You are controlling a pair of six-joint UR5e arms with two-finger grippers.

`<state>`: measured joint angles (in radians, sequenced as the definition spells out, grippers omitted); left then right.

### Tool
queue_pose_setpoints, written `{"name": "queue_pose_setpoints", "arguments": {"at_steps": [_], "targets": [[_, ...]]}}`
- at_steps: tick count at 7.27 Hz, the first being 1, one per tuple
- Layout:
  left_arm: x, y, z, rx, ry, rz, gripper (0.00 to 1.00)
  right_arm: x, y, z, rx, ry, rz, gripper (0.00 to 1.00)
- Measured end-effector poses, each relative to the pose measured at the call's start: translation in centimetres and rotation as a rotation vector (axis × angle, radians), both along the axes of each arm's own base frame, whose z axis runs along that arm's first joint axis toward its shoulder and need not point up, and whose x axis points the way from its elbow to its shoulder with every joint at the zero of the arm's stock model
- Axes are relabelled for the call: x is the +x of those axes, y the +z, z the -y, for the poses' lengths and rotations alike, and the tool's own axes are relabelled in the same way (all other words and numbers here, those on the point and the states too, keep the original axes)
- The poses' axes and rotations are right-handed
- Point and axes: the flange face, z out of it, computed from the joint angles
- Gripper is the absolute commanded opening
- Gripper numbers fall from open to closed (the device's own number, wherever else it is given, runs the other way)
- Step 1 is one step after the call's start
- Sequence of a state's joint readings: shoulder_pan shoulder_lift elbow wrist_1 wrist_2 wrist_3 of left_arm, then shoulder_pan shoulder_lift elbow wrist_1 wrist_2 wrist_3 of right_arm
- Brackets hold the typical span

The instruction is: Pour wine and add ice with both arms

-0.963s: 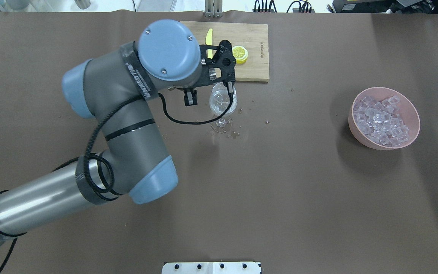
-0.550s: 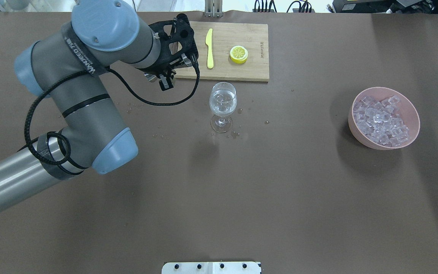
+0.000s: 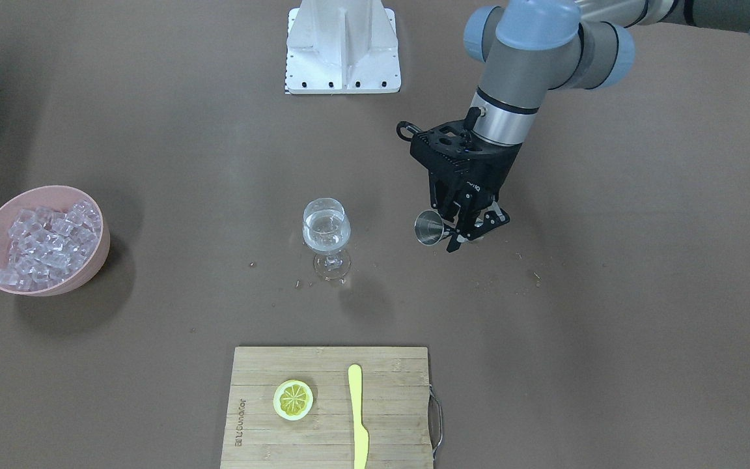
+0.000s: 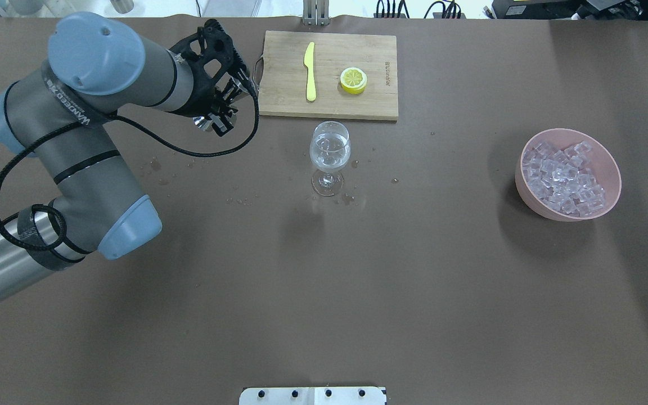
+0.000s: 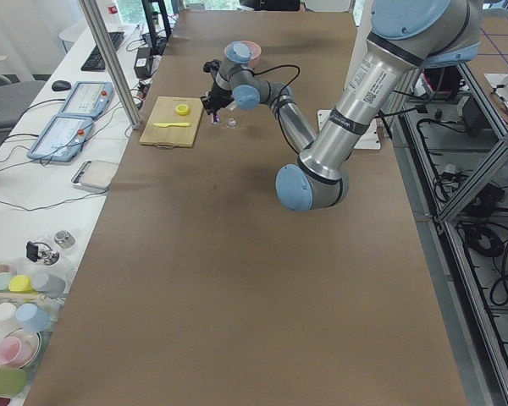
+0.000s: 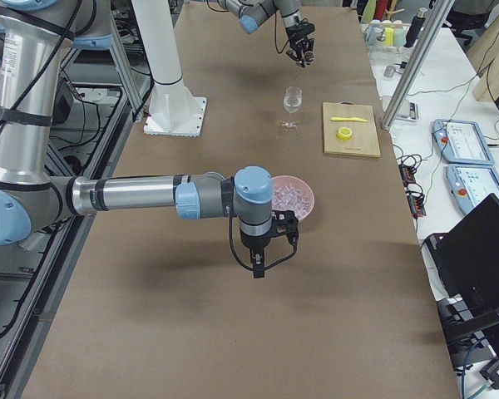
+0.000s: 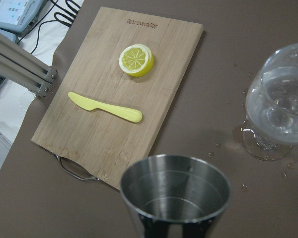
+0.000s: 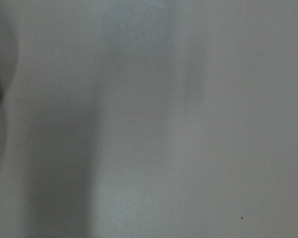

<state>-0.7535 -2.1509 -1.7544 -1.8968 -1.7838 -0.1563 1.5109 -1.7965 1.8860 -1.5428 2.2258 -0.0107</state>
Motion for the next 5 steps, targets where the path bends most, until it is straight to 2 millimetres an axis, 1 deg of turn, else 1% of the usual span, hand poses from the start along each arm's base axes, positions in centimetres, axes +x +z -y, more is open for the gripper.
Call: {"name": "queue_pose_setpoints", "arguments": {"at_steps": [3, 5], "targets": [[-2.3, 7.3, -1.7, -0.076, -0.094, -0.181, 0.0, 0.0, 0.1, -0.1, -0.003, 0.0, 0.0, 1.0], [-4.9, 12.0, -2.9, -0.13, -0.23, -0.309, 0.0, 0.1, 0.1, -0.2, -0.002, 0.002, 0.0, 1.0]]}}
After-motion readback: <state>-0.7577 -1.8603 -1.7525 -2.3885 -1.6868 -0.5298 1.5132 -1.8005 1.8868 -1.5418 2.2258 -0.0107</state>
